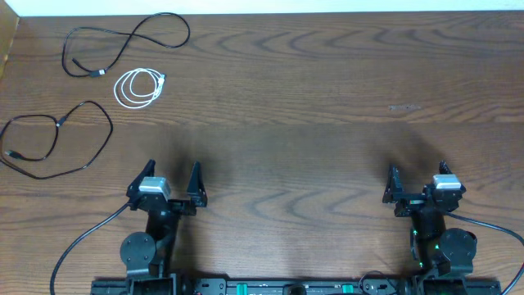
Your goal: Untangle cables
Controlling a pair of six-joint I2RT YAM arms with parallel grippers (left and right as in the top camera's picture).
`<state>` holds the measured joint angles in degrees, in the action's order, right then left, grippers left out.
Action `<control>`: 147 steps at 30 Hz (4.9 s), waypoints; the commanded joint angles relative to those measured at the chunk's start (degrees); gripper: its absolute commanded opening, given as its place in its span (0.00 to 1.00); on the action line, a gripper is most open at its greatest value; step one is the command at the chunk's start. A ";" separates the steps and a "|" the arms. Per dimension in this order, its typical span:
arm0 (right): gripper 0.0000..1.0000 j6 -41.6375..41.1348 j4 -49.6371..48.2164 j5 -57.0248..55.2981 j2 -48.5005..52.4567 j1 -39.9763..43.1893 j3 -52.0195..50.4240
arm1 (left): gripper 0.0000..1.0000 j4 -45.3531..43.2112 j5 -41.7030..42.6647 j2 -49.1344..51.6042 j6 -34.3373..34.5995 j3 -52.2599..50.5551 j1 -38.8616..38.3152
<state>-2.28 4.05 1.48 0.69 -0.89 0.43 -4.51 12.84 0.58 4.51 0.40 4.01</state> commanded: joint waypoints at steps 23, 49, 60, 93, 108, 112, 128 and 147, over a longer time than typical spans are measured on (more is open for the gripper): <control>0.99 0.66 0.26 -0.24 -0.37 -0.28 -0.11 | 0.98 8.41 -8.63 -0.50 -7.52 -0.20 -0.20; 0.99 0.66 0.26 -0.24 -0.37 -0.28 -0.11 | 0.98 8.72 -9.73 -0.50 -7.93 -0.20 -0.20; 0.99 0.68 0.26 -0.24 -0.37 -0.28 -0.11 | 0.98 8.41 -9.46 -0.37 -7.89 -0.17 -0.24; 0.99 0.96 0.37 -0.94 -0.37 -0.24 -0.11 | 0.98 8.39 -9.46 -0.35 -7.89 -0.17 -0.24; 0.99 2.16 0.28 -0.90 -0.37 -0.24 -0.11 | 0.98 8.39 -9.46 -0.35 -7.89 -0.17 -0.24; 0.99 2.16 0.28 -0.90 -0.37 -0.24 -0.11 | 0.98 8.39 -9.46 -0.35 -7.89 -0.17 -0.24; 0.99 2.16 0.26 -0.90 -0.37 -0.24 -0.11 | 0.98 8.39 -9.46 -0.35 -7.89 -0.17 -0.24; 0.99 2.16 0.28 -0.90 -0.37 -0.24 -0.11 | 0.98 8.39 -9.46 -0.35 -7.89 -0.17 -0.24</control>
<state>-0.80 4.05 1.26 0.69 -0.89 0.43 1.52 3.49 0.58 -2.85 0.97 4.01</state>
